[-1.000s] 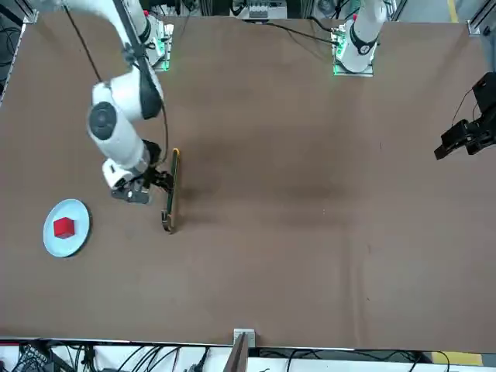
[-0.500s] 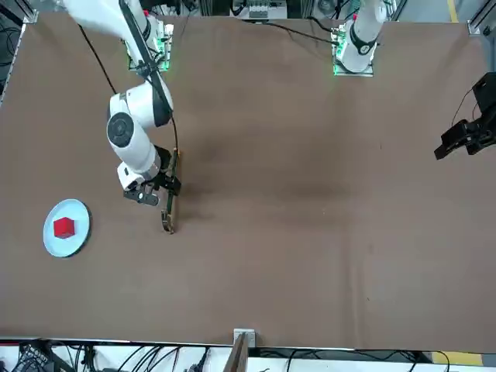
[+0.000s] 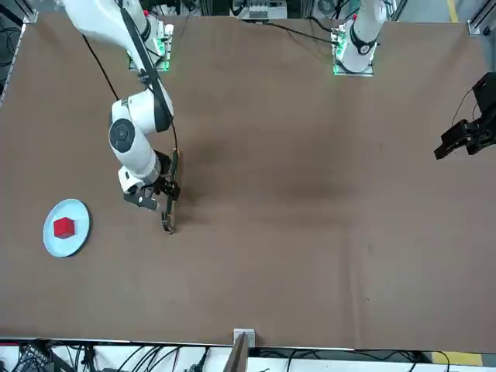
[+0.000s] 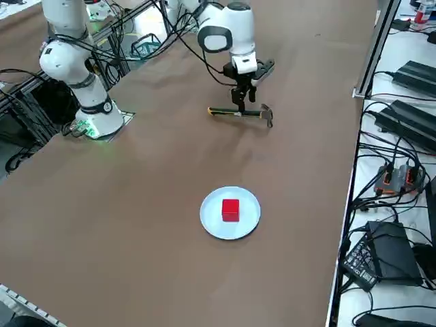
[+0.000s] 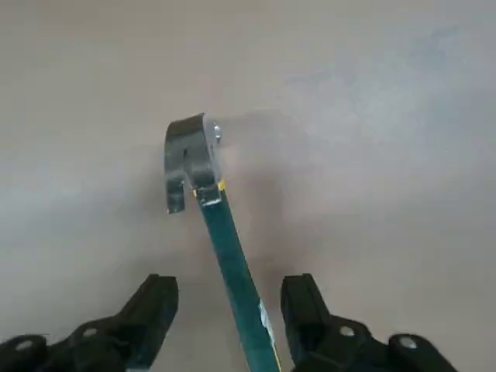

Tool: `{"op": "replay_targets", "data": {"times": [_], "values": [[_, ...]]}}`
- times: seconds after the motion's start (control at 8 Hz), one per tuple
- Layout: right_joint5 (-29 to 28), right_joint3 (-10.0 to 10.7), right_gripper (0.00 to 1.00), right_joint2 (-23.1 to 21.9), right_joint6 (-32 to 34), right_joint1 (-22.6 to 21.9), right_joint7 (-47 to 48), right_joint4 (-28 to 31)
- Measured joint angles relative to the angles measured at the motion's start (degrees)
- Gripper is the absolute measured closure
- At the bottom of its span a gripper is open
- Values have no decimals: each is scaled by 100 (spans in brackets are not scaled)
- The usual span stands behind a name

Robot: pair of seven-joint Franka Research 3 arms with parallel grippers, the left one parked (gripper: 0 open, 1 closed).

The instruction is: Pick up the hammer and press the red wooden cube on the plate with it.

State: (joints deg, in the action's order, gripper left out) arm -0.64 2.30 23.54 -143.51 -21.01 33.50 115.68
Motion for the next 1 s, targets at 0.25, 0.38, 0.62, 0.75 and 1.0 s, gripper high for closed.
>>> {"op": "replay_targets", "data": {"times": [0.25,0.38,0.62,0.75,1.0], "values": [[0,0,23,142,-184,0,14,1],[0,0,28,210,-236,0,19,1],[0,2,33,288,-284,2,25,1],[0,3,34,299,-289,2,27,1],[0,4,44,306,-289,4,29,1]]}}
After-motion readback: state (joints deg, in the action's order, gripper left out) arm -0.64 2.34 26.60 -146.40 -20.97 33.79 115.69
